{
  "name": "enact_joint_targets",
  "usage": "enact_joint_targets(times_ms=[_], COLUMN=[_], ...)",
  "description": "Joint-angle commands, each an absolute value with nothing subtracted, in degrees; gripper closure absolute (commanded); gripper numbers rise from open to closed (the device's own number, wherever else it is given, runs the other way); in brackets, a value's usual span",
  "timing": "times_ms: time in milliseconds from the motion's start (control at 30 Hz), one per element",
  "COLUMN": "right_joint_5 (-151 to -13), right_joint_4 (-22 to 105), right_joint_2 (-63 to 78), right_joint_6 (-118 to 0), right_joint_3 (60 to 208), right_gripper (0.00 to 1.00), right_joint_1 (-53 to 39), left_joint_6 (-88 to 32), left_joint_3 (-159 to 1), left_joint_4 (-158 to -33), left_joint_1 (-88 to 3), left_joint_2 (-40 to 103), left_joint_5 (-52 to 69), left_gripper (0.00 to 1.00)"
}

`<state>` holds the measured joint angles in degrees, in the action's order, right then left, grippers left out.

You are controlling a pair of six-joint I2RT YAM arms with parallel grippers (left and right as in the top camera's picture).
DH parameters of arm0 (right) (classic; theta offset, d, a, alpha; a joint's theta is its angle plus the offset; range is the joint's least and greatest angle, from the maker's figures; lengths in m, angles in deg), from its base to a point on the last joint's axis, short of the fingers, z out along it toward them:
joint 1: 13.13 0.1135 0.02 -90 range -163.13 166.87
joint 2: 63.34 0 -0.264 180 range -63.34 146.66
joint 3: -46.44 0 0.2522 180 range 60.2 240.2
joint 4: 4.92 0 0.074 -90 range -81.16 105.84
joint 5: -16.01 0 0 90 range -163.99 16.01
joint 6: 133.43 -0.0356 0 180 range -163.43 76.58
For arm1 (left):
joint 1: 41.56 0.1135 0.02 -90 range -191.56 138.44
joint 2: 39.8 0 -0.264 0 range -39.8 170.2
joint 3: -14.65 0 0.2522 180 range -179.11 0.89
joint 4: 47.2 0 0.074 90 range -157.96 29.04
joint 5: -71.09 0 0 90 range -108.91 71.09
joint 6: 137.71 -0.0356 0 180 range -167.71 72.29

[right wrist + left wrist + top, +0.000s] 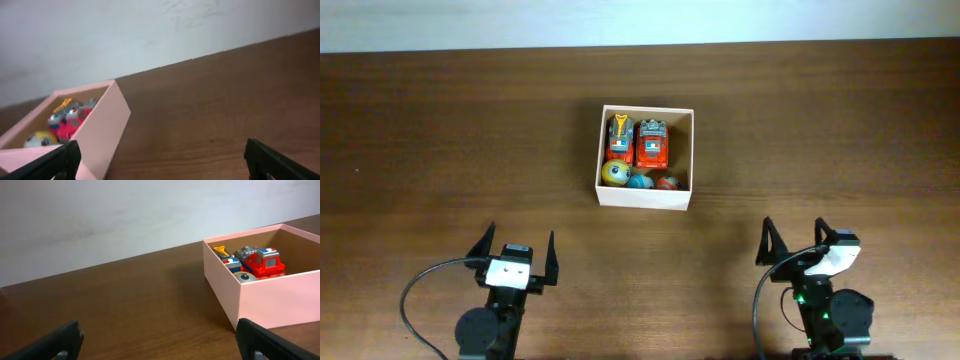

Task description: Pack container

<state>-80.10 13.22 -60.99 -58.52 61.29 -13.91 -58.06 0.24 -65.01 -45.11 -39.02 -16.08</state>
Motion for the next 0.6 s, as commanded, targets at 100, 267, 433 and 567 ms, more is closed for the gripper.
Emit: enact_joint_targets(times_ms=[100,267,433,567], right_joint_5=[-82.35,-81.43,-81.04,-81.12], right_joint_4=[13.07,13.11,13.07,13.11], right_joint_2=[-61.76,-61.76,-63.22,-63.20], right_joint_6=[-45.05,-41.69,-41.73,-42.36], right_joint_3=[60.74,60.74,60.72,60.72], right_gripper=[0.01,0.01,0.01,0.01], right_joint_1=[-12.25,-11.48,-11.59,-11.59], left_joint_6=[-58.98,-58.98,-58.98,-58.95], left_joint_3=[0.39,0.39,0.39,0.39], left_joint_4=[-65.32,-65.34,-65.32,-65.32], left_joint_1=[-44.76,-44.76,-44.76,-44.76], left_joint_2=[-39.50,-39.50,-39.50,-39.50], left_joint_5=[-15.23,-15.23,-15.23,-15.23], left_gripper=[0.01,0.01,0.01,0.01])
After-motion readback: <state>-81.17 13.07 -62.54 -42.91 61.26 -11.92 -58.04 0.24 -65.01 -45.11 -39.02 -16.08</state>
